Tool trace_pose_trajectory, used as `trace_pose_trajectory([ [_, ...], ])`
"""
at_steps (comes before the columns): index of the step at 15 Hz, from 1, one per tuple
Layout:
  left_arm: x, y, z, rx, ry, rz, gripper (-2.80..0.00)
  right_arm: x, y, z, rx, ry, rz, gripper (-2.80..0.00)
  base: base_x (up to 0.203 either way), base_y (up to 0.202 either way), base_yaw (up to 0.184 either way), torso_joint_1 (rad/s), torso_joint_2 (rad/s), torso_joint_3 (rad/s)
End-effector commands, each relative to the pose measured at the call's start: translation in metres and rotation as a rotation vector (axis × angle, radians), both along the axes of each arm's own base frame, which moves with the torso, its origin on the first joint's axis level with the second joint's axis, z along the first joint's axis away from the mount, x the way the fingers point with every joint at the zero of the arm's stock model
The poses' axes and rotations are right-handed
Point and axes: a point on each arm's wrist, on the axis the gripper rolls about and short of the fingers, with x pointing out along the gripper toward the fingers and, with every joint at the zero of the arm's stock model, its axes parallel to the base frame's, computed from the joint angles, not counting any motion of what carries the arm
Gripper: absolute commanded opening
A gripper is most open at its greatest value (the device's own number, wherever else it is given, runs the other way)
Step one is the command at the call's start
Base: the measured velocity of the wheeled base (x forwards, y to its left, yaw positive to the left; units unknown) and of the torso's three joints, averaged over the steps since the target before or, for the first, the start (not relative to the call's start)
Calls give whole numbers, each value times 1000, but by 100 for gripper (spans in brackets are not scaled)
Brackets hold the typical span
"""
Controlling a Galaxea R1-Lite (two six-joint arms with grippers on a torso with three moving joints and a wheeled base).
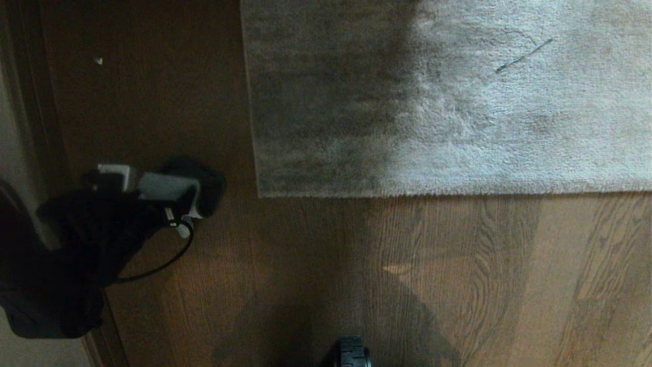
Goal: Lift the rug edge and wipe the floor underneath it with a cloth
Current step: Pick up the rag
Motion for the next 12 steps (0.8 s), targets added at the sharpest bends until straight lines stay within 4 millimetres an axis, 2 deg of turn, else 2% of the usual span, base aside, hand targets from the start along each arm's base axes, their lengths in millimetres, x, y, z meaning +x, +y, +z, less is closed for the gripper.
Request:
trace_pose_trajectory([
  [1,0,0,4,3,-45,1,0,0,0,0,0,-1,1,-280,0,0,0,0,0,0],
  [2,0,0,4,3,-43,1,0,0,0,0,0,-1,1,-280,0,0,0,0,0,0],
  [3,-1,0,2,2,-37,1,-280,0,0,0,0,-1,0,-280,0,0,0,0,0,0],
  [12,-2,0,4,3,-42,0,-280,0,0,0,0,-1,-1,-280,0,0,0,0,0,0],
])
